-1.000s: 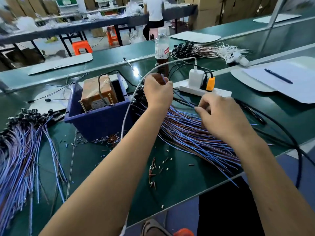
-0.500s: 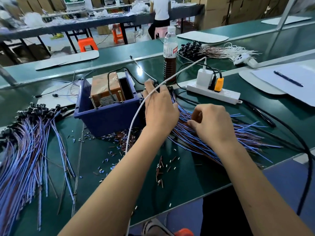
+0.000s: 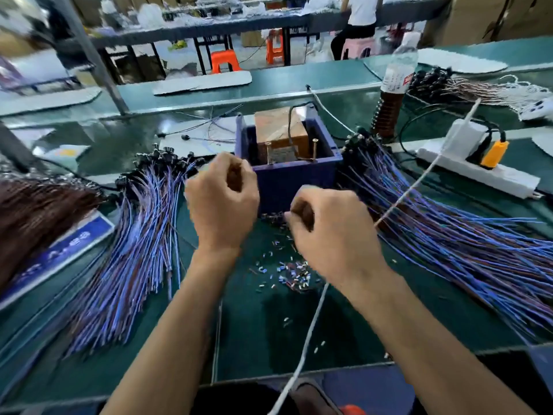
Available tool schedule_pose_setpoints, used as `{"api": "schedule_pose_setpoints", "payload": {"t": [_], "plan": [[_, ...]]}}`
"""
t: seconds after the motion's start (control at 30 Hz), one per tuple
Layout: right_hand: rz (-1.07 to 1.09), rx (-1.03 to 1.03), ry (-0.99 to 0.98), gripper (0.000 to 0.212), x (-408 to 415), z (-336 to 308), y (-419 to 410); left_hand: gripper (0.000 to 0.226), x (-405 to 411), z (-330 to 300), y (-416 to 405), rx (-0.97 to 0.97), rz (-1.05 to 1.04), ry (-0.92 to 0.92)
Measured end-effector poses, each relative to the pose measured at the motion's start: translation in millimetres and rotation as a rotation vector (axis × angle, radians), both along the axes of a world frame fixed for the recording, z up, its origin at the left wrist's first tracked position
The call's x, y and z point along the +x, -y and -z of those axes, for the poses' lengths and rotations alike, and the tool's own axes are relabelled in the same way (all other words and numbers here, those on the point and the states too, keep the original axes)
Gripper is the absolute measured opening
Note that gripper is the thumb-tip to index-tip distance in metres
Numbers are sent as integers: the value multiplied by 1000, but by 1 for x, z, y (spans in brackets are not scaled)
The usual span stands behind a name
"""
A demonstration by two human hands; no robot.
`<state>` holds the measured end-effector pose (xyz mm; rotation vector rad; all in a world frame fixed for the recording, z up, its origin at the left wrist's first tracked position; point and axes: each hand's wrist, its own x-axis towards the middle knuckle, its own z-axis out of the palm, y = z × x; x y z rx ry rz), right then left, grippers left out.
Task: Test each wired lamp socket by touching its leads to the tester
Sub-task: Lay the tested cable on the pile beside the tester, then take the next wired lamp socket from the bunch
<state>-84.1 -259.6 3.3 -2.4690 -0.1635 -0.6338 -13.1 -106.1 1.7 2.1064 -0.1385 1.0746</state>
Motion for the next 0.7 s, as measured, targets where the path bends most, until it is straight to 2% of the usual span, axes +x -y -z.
{"api": "schedule_pose_setpoints", "payload": {"t": [0.07,0.13,0.23,0.33,0.47,0.53,0.6,0.7], "plan": [[-115,-55,-116,15,2,7,-36,18,13,11,-41,56,-262,-130],[-193,-110,-174,15,10,12,-71,17,20,21,-77,145,-441,-262],[-225,-143,-234,17,35,15,-113,23,23,34,-108,268,-552,-457],[-183,-154,-323,20,64,18,-144,28,26,39,-116,251,-557,-640],[-62,-259,-388,10,91,25,-169,29,28,41,-118,233,-578,-665],[-37,-303,-425,16,98,26,-175,30,29,42,-118,242,-594,-653],[-20,-246,-494,17,103,21,-171,30,28,42,-115,253,-602,-650],[-3,-39,-570,33,113,16,-160,32,29,43,-115,244,-607,-657]]}}
